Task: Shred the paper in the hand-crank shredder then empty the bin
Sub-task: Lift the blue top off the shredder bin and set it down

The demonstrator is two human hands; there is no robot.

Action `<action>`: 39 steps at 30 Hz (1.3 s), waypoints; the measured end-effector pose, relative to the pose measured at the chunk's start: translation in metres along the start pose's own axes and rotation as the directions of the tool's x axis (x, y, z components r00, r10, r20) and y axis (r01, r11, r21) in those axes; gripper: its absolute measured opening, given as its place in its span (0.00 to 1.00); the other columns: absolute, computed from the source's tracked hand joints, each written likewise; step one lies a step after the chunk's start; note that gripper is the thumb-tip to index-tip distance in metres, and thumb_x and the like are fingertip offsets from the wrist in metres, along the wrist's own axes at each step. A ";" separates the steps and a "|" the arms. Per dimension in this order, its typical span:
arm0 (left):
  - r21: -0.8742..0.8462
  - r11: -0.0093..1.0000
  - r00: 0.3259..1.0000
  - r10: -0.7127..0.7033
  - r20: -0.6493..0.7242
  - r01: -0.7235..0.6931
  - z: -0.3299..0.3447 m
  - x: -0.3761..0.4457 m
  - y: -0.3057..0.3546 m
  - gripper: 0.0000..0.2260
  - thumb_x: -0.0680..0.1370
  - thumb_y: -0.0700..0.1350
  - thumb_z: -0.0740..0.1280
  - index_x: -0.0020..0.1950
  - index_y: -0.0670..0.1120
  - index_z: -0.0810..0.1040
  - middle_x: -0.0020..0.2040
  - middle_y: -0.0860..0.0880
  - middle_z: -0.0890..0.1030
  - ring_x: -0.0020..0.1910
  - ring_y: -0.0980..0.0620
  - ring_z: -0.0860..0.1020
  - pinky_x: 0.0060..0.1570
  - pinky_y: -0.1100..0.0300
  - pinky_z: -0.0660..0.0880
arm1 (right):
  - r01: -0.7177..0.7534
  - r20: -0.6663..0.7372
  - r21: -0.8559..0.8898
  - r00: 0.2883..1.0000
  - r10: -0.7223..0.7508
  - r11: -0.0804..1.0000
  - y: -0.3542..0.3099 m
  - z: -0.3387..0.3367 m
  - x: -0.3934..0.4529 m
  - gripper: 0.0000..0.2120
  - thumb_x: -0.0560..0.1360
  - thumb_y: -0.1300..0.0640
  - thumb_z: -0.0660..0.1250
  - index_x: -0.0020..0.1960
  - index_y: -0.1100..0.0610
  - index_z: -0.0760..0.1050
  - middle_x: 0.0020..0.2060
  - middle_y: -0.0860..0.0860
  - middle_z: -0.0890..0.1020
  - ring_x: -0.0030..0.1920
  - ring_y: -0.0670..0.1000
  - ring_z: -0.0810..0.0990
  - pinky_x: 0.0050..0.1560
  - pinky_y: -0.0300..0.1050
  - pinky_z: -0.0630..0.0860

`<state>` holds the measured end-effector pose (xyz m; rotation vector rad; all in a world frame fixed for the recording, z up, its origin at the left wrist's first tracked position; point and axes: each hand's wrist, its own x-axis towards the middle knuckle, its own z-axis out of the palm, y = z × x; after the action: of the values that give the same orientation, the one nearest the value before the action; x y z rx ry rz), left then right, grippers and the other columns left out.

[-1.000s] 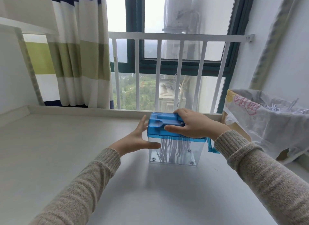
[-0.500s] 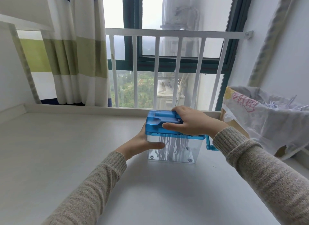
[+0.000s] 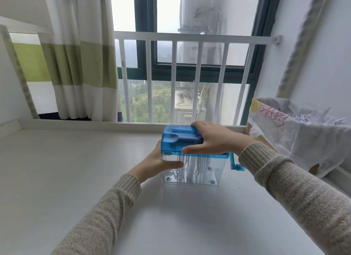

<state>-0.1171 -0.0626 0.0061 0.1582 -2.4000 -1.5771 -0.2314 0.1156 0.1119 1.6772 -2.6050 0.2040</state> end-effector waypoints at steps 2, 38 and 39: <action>0.003 1.000 1.000 0.003 0.009 -0.003 0.000 0.000 -0.001 0.35 0.69 0.51 0.76 0.72 0.56 0.63 0.64 0.58 0.73 0.59 0.66 0.74 0.55 0.68 0.71 | 0.001 0.004 -0.004 1.000 -0.001 1.000 0.002 0.001 0.001 0.44 0.60 0.21 0.59 0.66 0.48 0.62 0.54 0.47 0.74 0.50 0.48 0.74 0.54 0.50 0.77; 0.026 0.999 1.000 0.025 0.014 -0.025 -0.002 -0.001 -0.004 0.37 0.69 0.56 0.75 0.72 0.60 0.60 0.68 0.58 0.69 0.65 0.60 0.69 0.54 0.66 0.68 | 0.001 0.129 0.189 0.991 -0.026 0.982 0.000 -0.014 0.011 0.34 0.66 0.37 0.73 0.64 0.51 0.67 0.53 0.48 0.78 0.48 0.48 0.80 0.51 0.46 0.81; 0.026 0.999 1.000 0.024 0.015 -0.024 -0.002 -0.001 -0.004 0.37 0.69 0.56 0.75 0.72 0.60 0.60 0.67 0.58 0.69 0.65 0.60 0.69 0.54 0.66 0.68 | 0.000 0.127 0.183 0.992 -0.024 0.983 0.000 -0.013 0.011 0.34 0.65 0.37 0.73 0.64 0.50 0.67 0.53 0.47 0.78 0.48 0.49 0.80 0.51 0.47 0.81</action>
<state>-0.1155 -0.0659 0.0030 0.1232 -2.4253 -1.5420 -0.2364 0.1072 0.1255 1.8204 -2.7432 0.3573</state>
